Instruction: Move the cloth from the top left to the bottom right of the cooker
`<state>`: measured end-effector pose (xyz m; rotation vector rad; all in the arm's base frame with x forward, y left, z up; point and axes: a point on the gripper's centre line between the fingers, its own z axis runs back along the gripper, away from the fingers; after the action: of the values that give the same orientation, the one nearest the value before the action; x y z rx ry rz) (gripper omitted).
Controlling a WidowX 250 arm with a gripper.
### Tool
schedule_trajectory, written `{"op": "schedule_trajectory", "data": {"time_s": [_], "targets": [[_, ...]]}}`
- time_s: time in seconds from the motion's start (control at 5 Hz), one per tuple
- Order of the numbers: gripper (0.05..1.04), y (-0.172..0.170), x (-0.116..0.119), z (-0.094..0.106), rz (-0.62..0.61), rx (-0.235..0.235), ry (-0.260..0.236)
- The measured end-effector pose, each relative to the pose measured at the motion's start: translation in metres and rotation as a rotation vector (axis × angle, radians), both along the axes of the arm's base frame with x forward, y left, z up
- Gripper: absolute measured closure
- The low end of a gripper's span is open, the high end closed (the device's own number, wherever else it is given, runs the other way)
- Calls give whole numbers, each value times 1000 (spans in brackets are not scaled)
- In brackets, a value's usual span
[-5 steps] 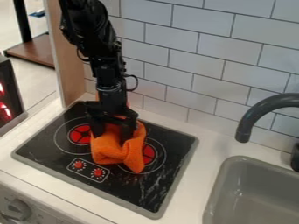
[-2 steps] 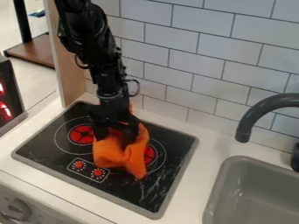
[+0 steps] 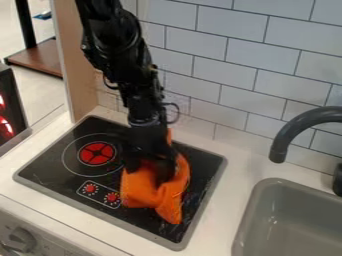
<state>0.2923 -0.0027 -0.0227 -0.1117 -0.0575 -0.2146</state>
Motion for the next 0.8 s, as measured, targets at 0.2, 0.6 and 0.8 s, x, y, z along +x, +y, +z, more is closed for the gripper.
{"op": "schedule_trajectory", "data": {"time_s": [0.2,0.6,0.8], "targets": [[84,-13,-17,0,-71,4,13],[84,-5,-52,4,-109,26,48],[84,-2,-56,3,-106,22,57]]}}
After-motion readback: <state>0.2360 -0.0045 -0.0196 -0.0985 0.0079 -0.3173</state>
